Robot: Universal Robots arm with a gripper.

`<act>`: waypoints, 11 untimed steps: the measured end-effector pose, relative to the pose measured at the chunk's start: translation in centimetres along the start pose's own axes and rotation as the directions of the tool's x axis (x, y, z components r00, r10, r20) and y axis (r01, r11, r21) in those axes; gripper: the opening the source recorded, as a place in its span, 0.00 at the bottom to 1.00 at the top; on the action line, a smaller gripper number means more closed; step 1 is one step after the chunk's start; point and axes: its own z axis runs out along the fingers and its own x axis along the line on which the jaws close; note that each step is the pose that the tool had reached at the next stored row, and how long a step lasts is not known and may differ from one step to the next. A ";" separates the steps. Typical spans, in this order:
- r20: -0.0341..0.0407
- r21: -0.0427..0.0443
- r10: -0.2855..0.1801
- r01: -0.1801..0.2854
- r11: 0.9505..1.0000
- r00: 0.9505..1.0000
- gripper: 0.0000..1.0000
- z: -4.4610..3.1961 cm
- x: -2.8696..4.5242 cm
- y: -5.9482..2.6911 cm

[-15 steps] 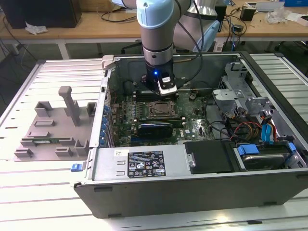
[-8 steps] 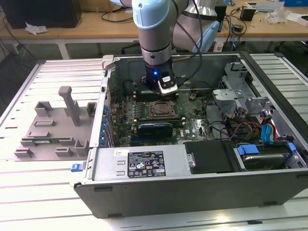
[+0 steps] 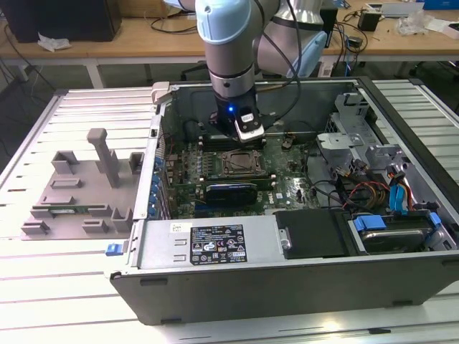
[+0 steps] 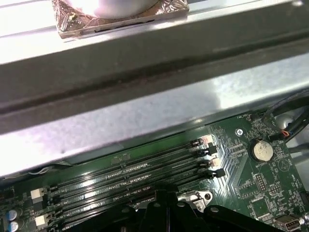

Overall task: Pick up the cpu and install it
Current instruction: 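Install the first cpu locking lever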

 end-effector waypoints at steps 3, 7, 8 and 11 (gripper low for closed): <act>0.004 -0.002 -0.003 0.003 1.000 1.000 0.11 0.05 0.02 0.00; 0.010 0.016 -0.014 0.013 1.000 1.000 0.11 0.16 0.33 0.24; 0.011 0.022 -0.018 0.018 1.000 1.000 0.11 0.21 0.38 0.33; 0.013 0.033 -0.041 0.041 0.999 0.999 0.11 0.37 0.52 0.36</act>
